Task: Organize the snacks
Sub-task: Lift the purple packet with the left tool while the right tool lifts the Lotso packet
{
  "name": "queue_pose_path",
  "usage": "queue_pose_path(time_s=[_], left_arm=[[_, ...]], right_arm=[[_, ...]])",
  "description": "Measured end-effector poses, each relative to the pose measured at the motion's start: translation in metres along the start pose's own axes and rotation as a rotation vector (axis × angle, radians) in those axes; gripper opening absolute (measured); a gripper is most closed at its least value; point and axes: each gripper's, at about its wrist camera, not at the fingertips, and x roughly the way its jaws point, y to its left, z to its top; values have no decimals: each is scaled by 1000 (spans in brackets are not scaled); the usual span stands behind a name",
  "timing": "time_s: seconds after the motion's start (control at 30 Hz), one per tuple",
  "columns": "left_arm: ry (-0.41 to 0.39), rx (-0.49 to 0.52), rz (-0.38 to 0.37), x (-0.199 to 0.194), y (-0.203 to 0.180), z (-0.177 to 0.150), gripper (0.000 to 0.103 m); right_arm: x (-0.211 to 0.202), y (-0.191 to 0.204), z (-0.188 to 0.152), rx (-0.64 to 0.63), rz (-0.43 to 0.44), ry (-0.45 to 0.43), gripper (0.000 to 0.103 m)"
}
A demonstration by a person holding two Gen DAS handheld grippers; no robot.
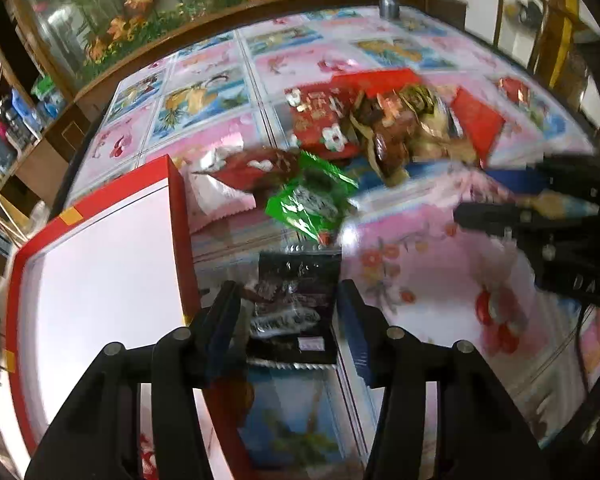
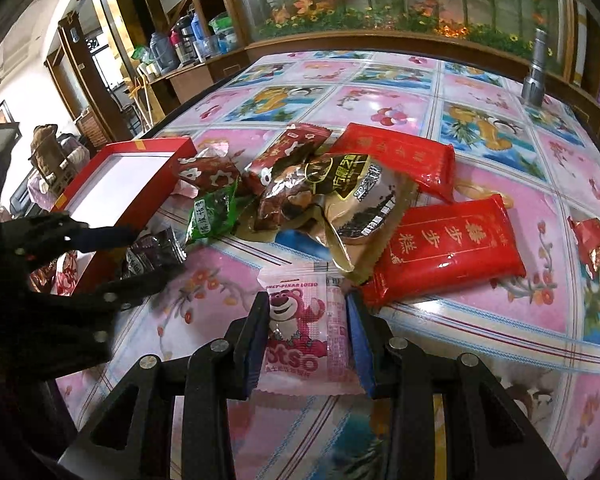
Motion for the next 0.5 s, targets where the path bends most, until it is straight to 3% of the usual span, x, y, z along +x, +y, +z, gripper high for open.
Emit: queue_pose_path(time_s=[0.27,0.37,0.43,0.5], left_arm=[[4,-83,-124,3,6,-3,49],[-16,-112,-120,0,5,-9,48],[-25,-115,-117,-2,3,-11,39],[-25,-134,-122,-4,3,-13,39]], right_arm=[[0,2,0,-5,-5,-2,39],[0,1,1,-5,-4,-4,39],[0,2,1,-3,-2,-4,39],[-1,1,1,1,3,-6,39]])
